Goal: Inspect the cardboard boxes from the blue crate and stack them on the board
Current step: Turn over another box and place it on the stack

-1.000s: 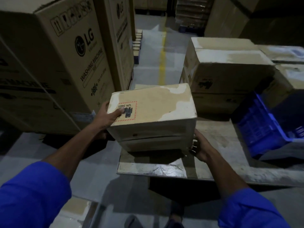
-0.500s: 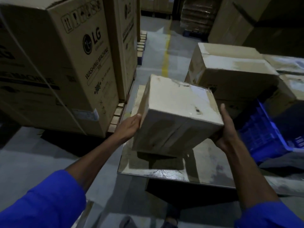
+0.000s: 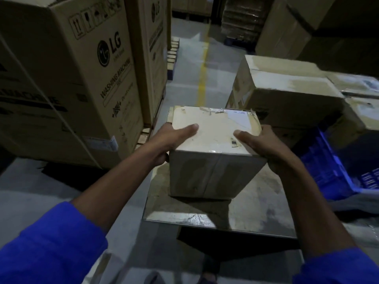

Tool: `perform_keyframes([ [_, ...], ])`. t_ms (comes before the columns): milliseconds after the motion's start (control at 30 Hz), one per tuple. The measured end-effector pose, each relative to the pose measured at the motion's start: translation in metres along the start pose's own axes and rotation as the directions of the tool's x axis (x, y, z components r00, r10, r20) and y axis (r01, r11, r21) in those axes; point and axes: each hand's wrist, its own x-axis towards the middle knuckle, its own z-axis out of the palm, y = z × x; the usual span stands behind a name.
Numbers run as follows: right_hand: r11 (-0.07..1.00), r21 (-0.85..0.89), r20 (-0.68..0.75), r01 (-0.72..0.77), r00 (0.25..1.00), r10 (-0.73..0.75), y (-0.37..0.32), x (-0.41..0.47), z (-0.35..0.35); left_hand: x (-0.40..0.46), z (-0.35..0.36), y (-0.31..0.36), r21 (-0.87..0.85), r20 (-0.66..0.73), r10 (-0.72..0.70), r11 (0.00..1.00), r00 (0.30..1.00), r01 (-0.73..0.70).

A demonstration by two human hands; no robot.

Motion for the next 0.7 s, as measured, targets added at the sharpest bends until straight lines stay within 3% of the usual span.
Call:
perform_keyframes([
  [233, 0.996, -0.093, -0.082, 0.011, 0.996, -0.018, 0.008, 0.002, 0.002, 0.014, 0.015, 0.001, 0.036, -0.066, 0.053, 0.998, 0.996, -0.05],
  [533, 0.997, -0.057, -0.044, 0.053, 0.997, -0.055, 0.005, -0.009, 0.013, -0.002, 0.001, -0.006, -0.012, -0.061, 0.087, 0.996, 0.994, -0.088],
  [600, 0.996, 0.082, -0.008, 0.026, 1.0, -0.026, 0.005, -0.008, 0.016, -0.004, -0.012, -0.007, -0.073, -0.068, 0.053, 0.996, 0.996, -0.058],
  [700, 0.909, 0.412, -0.007, -0.057, 0.998, 0.066, 0.015, -0.006, 0.029, -0.007, -0.041, -0.014, -0.181, -0.062, -0.012, 0.984, 0.998, 0.0],
])
